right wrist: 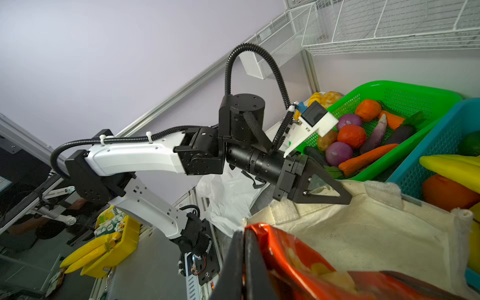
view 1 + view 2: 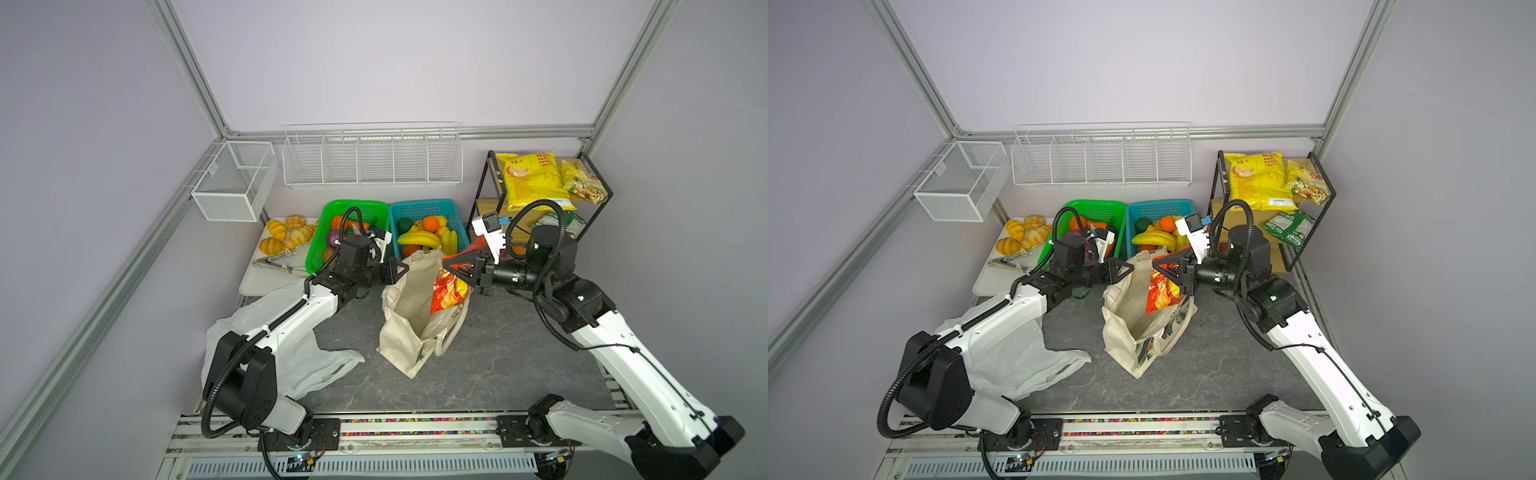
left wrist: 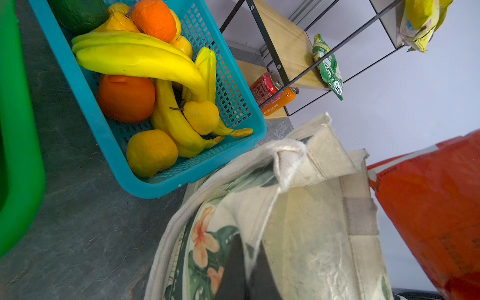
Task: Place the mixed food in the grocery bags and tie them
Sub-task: 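Carry the red chip bag into the tote and open the right gripper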
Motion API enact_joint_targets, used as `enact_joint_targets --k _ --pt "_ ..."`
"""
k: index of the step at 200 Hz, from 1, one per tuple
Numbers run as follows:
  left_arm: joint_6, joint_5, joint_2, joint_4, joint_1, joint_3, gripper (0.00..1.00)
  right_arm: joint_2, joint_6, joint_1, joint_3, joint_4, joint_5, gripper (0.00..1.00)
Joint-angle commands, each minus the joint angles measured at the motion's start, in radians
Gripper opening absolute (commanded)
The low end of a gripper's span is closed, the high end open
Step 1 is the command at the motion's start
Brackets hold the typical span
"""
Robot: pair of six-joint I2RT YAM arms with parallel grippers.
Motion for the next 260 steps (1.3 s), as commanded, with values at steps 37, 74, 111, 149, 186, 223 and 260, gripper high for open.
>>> enact_joint_targets --k 37,74,111,149,186,223,260 --pt "-0.006 -0.026 0.021 0.052 0.000 0.022 0.00 -0.022 0.002 0.011 0.105 -0.056 -0.045 0.06" --pt "-0.011 -0.023 0.031 0.054 0.000 0.026 0.00 -0.007 0.024 0.011 0.118 -0.092 -0.045 0.06" --pt "-0.017 -0.019 0.032 0.065 0.000 0.023 0.00 0.014 0.057 0.010 0.081 -0.083 -0.039 0.06" --pt "-0.024 -0.017 0.025 0.074 0.000 0.016 0.00 0.085 0.114 0.003 -0.043 -0.053 -0.036 0.06" --pt "-0.031 -0.007 0.020 0.096 0.000 0.007 0.00 0.125 0.114 -0.029 -0.088 -0.147 0.074 0.06" --pt "-0.059 0.028 0.011 0.153 0.000 -0.011 0.00 0.199 0.082 0.010 -0.086 -0.203 0.269 0.06" --pt "-0.070 0.056 0.012 0.179 0.000 -0.020 0.00 0.316 0.061 0.054 -0.054 -0.169 0.298 0.07"
